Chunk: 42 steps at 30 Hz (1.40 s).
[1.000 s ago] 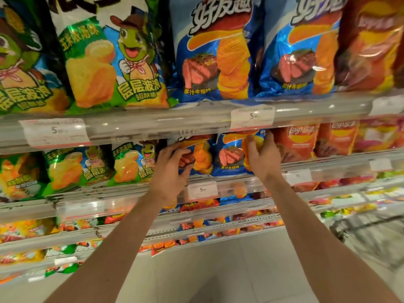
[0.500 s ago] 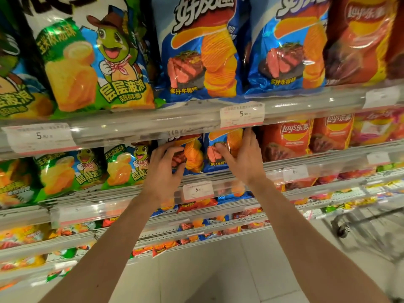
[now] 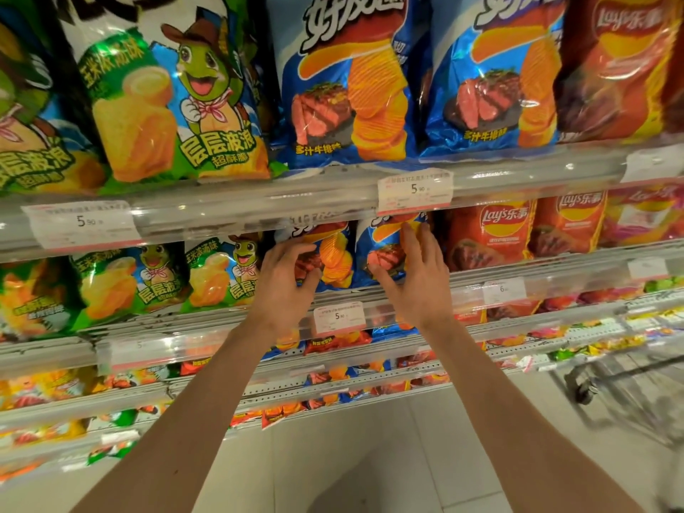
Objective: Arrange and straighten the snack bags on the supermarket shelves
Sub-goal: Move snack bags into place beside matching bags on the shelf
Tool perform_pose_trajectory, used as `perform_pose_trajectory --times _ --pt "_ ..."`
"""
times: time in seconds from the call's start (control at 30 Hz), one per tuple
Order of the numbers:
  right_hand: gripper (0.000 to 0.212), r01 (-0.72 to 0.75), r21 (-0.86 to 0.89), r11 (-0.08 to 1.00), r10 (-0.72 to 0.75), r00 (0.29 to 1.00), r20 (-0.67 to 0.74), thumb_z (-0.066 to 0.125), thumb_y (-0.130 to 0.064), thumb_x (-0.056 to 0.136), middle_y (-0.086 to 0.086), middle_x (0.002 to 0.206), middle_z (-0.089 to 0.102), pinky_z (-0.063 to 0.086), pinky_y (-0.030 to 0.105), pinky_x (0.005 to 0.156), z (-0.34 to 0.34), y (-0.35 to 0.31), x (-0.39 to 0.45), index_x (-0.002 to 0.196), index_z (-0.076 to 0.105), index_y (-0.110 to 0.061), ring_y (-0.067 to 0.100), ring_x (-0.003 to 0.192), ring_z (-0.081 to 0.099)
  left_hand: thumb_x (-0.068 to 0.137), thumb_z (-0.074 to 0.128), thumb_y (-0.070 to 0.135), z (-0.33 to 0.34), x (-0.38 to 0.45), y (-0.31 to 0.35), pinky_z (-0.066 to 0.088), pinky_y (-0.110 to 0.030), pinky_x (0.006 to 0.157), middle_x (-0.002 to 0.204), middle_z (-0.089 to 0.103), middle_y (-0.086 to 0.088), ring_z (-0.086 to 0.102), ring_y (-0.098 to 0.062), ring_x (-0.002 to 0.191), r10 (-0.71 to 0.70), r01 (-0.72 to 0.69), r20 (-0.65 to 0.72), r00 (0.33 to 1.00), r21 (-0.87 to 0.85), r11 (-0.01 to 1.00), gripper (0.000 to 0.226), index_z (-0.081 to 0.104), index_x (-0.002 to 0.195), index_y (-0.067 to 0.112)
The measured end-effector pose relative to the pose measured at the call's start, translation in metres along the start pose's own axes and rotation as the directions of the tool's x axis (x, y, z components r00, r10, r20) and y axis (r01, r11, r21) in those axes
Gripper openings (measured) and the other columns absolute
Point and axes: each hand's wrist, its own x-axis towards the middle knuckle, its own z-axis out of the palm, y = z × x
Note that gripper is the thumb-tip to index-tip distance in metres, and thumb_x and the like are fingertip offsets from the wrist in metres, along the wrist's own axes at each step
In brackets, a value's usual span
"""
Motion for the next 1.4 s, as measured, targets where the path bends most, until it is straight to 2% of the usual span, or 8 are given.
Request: perform_pose_trajectory --times 0.17,0.33,0.5,0.63,0.9,1.07,1.23,1.4 --pt "0.093 0.034 -0.004 0.999 -0.033 0.996 0.079 0.039 -0.077 0.09 0.019 0.166 0.022 0.03 0.053 0.121 -0.006 0.004 -0.009 0.161 0.023 -0.019 0.037 0.152 0.022 0.098 0.066 0.014 -0.011 -0.001 0.009 0.043 -0.033 0.106 0.121 0.057 0.0 0.052 -0.024 0.124 -0.08 0.079 -0.013 0.997 -0.072 0.994 0.034 0.062 0.131 0.012" --pt "0.075 -0.072 0.22 0.973 0.056 0.995 0.077 0.065 -0.054 0.092 0.01 0.16 0.033 0.038 0.042 0.116 -0.031 -0.002 -0.019 0.152 0.041 -0.017 0.026 0.148 0.032 0.099 0.066 0.02 -0.022 -0.014 0.01 0.05 -0.033 0.102 0.128 0.061 0.001 0.058 -0.015 0.115 -0.194 0.189 0.003 0.981 -0.246 0.951 0.034 0.06 0.133 0.019" --pt "0.042 -0.327 0.506 0.798 0.272 0.945 0.183 0.068 -0.036 0.095 -0.002 0.122 0.065 0.056 0.038 0.095 -0.047 -0.017 -0.05 0.131 0.059 -0.015 0.016 0.111 0.065 0.098 0.066 0.014 -0.05 -0.047 0.015 0.05 -0.015 0.085 0.122 0.065 0.003 0.062 -0.008 0.111 -0.291 0.243 -0.074 0.954 -0.379 0.893 0.029 0.062 0.127 0.016" --pt "0.007 -0.384 0.628 0.677 0.285 0.923 0.258 0.067 -0.02 0.097 -0.003 0.092 0.075 0.059 0.043 0.09 -0.045 -0.027 -0.077 0.104 0.069 -0.019 0.021 0.092 0.072 0.097 0.065 0.007 -0.074 -0.081 0.008 0.05 -0.009 0.069 0.112 0.069 0.007 0.065 -0.003 0.103 -0.353 0.272 -0.098 0.931 -0.461 0.845 0.025 0.066 0.121 0.016" --pt "0.015 -0.406 0.65 0.643 0.251 0.913 0.322 0.068 -0.011 0.096 -0.001 0.093 0.075 0.057 0.041 0.086 -0.026 -0.07 -0.109 0.094 0.072 -0.025 0.023 0.089 0.07 0.096 0.068 0.01 -0.117 -0.139 -0.018 0.049 -0.007 0.073 0.105 0.073 0.007 0.068 0.002 0.087 -0.459 0.331 -0.156 0.875 -0.5 0.801 0.02 0.069 0.111 0.024" --pt "0.007 -0.422 0.661 0.62 0.238 0.905 0.354 0.067 -0.014 0.096 0.0 0.088 0.074 0.054 0.018 0.073 -0.015 -0.118 -0.128 0.1 0.072 -0.012 0.022 0.083 0.069 0.096 0.069 0.014 -0.148 -0.161 -0.043 0.05 -0.014 0.075 0.095 0.074 0.014 0.069 -0.001 0.087 -0.505 0.355 -0.151 0.85 -0.543 0.761 0.017 0.07 0.11 0.024" --pt "0.013 -0.447 0.633 0.632 0.242 0.89 0.386 0.067 -0.015 0.096 0.0 0.093 0.075 0.056 0.035 0.089 -0.003 -0.173 -0.148 0.091 0.071 -0.026 0.021 0.093 0.07 0.097 0.067 0.013 -0.193 -0.185 -0.076 0.054 -0.016 0.076 0.094 0.074 0.023 0.068 -0.001 0.095 -0.497 0.335 -0.147 0.855 -0.576 0.746 0.017 0.07 0.11 0.023" --pt "0.009 -0.469 0.596 0.651 0.26 0.876 0.406 0.064 -0.019 0.099 -0.004 0.09 0.075 0.054 0.03 0.082 0.013 -0.241 -0.172 0.096 0.072 -0.02 0.012 0.084 0.07 0.096 0.071 0.017 -0.249 -0.214 -0.123 0.057 -0.037 0.092 0.102 0.075 0.008 0.069 -0.013 0.104 -0.509 0.326 -0.147 0.848 -0.612 0.72 0.015 0.072 0.108 0.025"
